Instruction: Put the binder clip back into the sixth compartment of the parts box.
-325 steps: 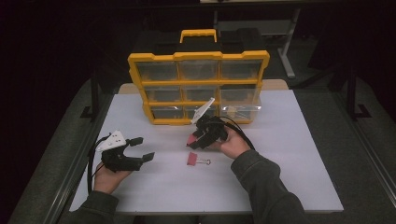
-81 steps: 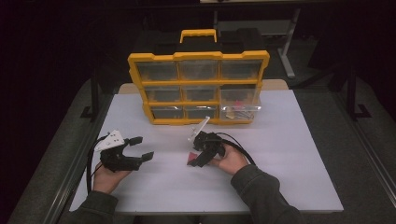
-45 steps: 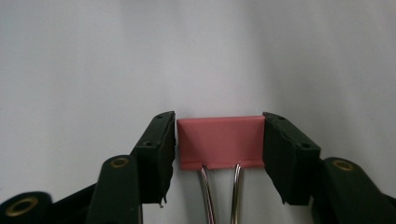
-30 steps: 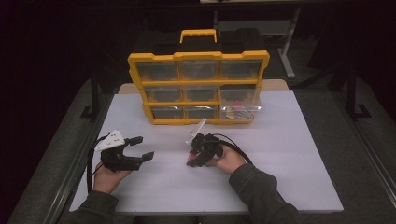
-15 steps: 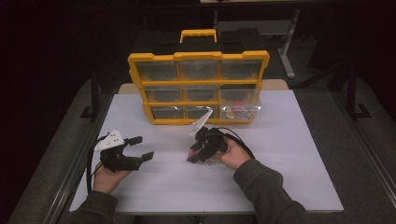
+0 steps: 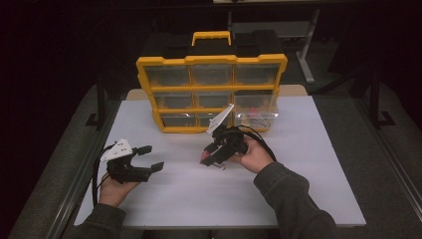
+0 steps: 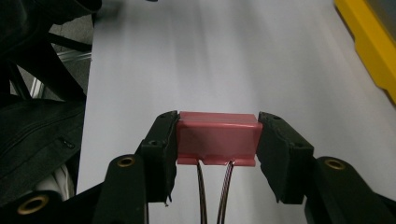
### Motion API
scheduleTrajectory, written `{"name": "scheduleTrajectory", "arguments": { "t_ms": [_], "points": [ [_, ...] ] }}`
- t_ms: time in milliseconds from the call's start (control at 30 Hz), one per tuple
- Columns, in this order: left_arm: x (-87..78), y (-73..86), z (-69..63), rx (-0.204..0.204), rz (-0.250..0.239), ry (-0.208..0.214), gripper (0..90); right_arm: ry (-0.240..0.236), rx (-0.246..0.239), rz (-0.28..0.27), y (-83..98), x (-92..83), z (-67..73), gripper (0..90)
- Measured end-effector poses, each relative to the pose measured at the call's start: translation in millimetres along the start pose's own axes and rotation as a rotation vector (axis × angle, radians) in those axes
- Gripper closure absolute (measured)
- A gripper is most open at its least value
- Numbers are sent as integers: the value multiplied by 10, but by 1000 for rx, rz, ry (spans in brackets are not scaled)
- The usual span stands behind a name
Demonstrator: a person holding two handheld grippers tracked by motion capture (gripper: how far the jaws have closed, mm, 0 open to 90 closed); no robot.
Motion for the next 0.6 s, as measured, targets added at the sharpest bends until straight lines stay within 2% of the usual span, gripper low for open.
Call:
{"name": "scheduleTrajectory", "arguments": {
  "t_ms": [67, 100, 200, 400, 500, 600],
  "points": [
    [2, 1, 0, 4, 1, 0, 222, -4, -8, -5, -29, -31, -7, 484],
    [0, 1, 2, 5, 3, 0, 222, -3, 4, -1, -39, -56, 0, 484],
    [-1, 4, 2, -3, 2, -3, 222, 0, -12, -21, -96, -108, -13, 484],
    [1, -1, 5, 14, 1, 1, 222, 2, 7, -27, -172, -220, 2, 484],
    [-2, -1, 7, 10, 1, 0, 222, 7, -15, -30, -218, -265, 1, 484],
    [2, 4, 5, 11, 4, 1, 222, 9, -15, -37, -275, -322, 9, 484]
  ]
}}
Point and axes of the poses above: each handheld gripper's, and its own axes: x roughly forward along the jaws, y roughly out of its underside, z roughly to its left, the point moved 9 cm from there along x, roughly forward along the jaws, and after that the axes turned 12 degrees about -z, right-handed, at the moved point
